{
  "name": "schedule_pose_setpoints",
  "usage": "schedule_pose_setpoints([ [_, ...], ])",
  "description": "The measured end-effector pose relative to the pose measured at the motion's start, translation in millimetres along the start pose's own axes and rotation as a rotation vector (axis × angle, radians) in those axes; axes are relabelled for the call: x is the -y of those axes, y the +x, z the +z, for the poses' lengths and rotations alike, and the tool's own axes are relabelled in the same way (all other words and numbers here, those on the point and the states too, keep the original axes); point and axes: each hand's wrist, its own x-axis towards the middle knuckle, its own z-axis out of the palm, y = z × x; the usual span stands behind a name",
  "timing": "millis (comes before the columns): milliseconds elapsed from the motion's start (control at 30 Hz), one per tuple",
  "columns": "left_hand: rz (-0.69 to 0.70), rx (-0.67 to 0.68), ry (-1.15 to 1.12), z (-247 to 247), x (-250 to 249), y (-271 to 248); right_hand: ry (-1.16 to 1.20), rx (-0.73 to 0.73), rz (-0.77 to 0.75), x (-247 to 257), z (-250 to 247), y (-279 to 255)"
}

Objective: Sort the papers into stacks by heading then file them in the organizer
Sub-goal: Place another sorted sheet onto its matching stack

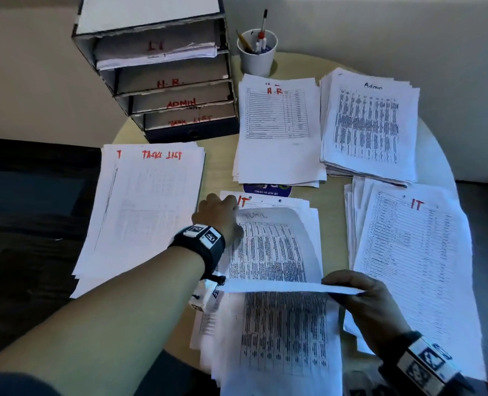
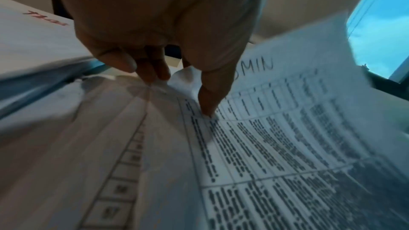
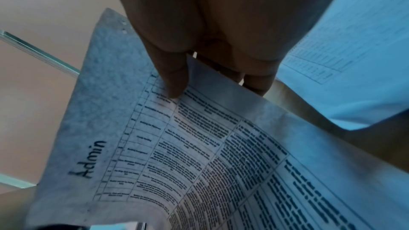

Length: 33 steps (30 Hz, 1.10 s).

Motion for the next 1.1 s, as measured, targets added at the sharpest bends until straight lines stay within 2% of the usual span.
schedule_pose_setpoints([
  [67,0.078,-0.097,-0.030,0,6,-4,-0.022,0.024,-0.019,0,0,-1],
  [133,0.209,-0.187,-0.153,-2,18,-11,-0.050,0.054,-0.076,2,1,-2],
  [167,0.290,-0.174,-0.284,-6,23,-17,-0.124,0.058,-0.128,3,0,-1],
  [233,0.425,-0.033,-0.603,-20,27,-42,-0.304,0.054,-0.260,7,1,0],
  [267,0.490,0.025,-0.670,-28,27,-57,-0.353,0.055,-0.326,10,2,1],
  [367,0.638,0.102,-0.606,-51,23,-95,-0.484,0.008,-0.431,12,9,5],
  [400,0.629,0.146,-0.630,-56,23,-101,-0.487,-0.021,-0.412,11,11,6],
  [467,0.480,0.190,-0.817,-64,23,-95,-0.448,-0.035,-0.359,12,15,9],
  [533,0.252,0.112,-0.964,-61,26,-70,-0.329,-0.015,-0.309,16,15,9],
  [567,0.186,0.058,-0.909,-57,28,-51,-0.266,0.023,-0.282,19,13,8],
  [600,0.205,0.034,-0.773,-51,31,-31,-0.223,0.069,-0.271,22,11,5],
  [700,0.350,0.168,-0.110,4,61,37,-0.158,0.121,-0.282,32,6,-2],
  [767,0.321,0.214,0.049,17,56,46,-0.139,0.073,-0.275,35,6,-5],
  [867,0.264,0.178,0.031,-5,20,17,-0.185,-0.002,-0.350,31,13,-4],
  [933,0.297,0.116,-0.046,-9,20,13,-0.077,-0.030,-0.334,28,20,-5],
  [1000,0.358,0.086,-0.165,-15,24,4,0.054,-0.013,-0.240,31,23,-8],
  [1100,0.301,-0.012,-0.489,-21,41,-16,0.088,0.041,-0.193,26,19,-12],
])
